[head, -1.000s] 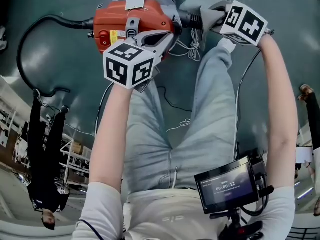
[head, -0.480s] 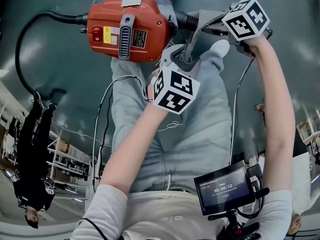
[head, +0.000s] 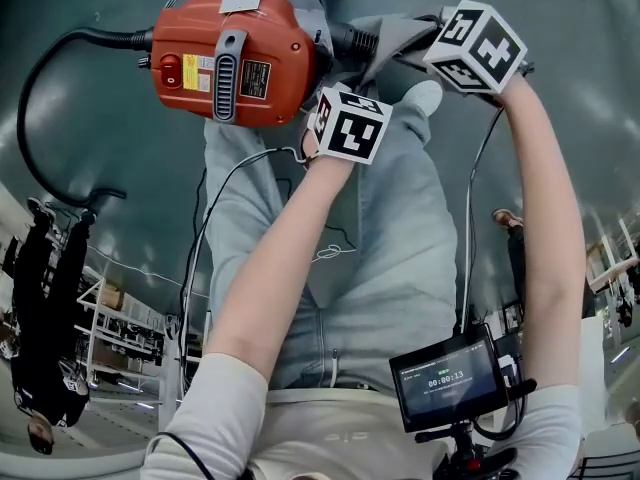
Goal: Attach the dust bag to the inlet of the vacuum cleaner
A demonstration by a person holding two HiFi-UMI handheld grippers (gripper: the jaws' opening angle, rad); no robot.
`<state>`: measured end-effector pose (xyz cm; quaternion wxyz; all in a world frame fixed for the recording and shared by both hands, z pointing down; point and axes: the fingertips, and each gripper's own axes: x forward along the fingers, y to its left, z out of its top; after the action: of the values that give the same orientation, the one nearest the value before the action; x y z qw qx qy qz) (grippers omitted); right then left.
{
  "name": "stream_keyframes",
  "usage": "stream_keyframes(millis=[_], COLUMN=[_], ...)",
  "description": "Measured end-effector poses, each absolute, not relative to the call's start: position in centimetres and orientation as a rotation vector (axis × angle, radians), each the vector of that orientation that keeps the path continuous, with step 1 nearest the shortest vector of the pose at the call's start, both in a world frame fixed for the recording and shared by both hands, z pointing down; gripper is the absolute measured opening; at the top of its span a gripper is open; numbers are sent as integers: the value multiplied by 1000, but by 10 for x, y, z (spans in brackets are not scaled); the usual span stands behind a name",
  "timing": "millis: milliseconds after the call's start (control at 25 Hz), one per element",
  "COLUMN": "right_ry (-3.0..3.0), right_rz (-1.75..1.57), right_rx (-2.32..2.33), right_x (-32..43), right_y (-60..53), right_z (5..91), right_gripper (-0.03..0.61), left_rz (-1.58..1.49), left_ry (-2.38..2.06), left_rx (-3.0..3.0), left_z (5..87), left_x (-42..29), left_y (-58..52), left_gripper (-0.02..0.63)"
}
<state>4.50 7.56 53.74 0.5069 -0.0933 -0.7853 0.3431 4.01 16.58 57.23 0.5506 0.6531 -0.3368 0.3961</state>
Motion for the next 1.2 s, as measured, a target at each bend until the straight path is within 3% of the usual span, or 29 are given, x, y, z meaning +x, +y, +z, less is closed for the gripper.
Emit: stream_keyframes(millis=[240, 360, 440, 880, 1200], right_ry=[-1960, -1713, -1618, -1768, -1836], right_rz=[-393, -741, -732, -461, -631], right_rx=[-351, -439, -482, -348, -248], right_x=[53, 47, 52, 36, 27], right_y=[49, 55, 57, 49, 47], right_z=[500, 522, 550, 590, 546], right_gripper=[156, 155, 20, 18, 18], left_rz=[1008, 1042, 1085, 1069, 1086], left_ry=[-776, -790, -806, -823, -779], left_rx=[1497, 1497, 1525, 1591, 1490], left_z=[573, 571, 564, 530, 569], left_x=[22, 20, 22, 39, 31], left_y=[167, 165, 163, 136, 163], left_gripper=[29, 29, 29, 31, 28])
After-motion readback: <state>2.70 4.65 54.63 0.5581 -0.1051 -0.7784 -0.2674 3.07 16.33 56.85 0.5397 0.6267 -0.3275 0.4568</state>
